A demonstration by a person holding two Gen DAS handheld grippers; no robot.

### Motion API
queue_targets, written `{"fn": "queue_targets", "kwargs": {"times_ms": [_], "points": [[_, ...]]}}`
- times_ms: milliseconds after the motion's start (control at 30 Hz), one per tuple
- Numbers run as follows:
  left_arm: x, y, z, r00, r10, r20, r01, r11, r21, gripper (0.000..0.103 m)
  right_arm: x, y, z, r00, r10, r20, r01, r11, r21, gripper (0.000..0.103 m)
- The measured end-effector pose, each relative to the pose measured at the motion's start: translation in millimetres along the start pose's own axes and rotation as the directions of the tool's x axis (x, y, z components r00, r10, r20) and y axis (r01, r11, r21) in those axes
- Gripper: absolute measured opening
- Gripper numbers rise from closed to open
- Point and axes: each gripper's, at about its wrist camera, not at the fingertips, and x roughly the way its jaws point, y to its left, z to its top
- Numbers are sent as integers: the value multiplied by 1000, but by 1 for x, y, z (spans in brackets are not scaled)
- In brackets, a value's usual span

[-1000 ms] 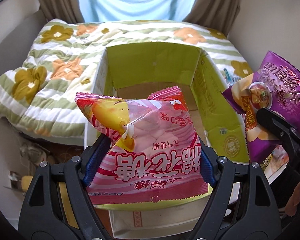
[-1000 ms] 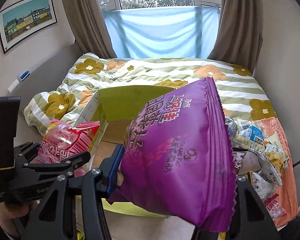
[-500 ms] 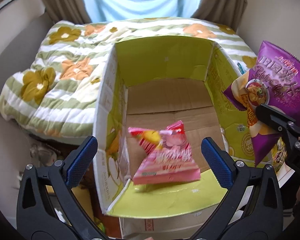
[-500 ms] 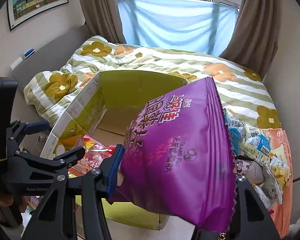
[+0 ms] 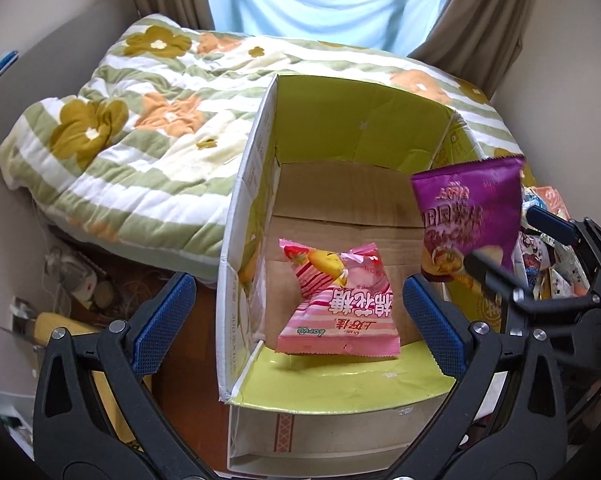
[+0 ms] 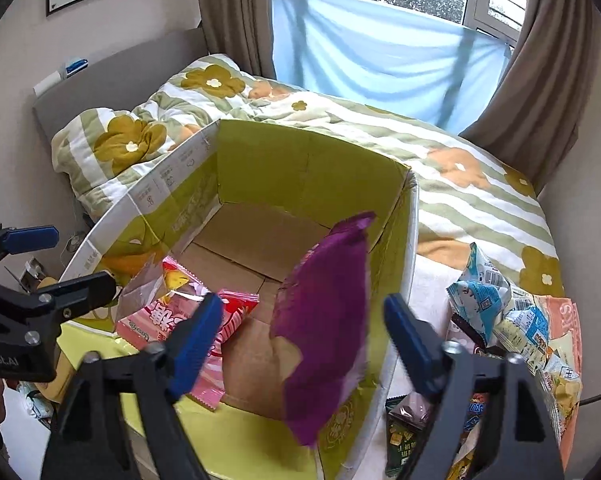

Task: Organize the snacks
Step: 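Lower the purple chip bag into the box and open the right tool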

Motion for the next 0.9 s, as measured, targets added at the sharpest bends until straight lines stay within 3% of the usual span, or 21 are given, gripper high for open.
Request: {"fn": "queue_targets", "kwargs": {"times_ms": [533, 767, 900], "points": [[-31, -1, -5, 999, -17, 38, 17, 1000, 12, 102, -44, -9, -13, 997, -1, 78, -8, 994, 110, 98], [-49, -22, -1, 991, -99, 86, 92, 993, 74, 102, -80, -29, -21, 993, -32, 118, 8, 981, 194, 98], [-56, -53, -1, 980, -176, 92, 161, 975, 156, 102, -106, -55, -35, 991, -63, 120, 30, 966, 259, 98]]}}
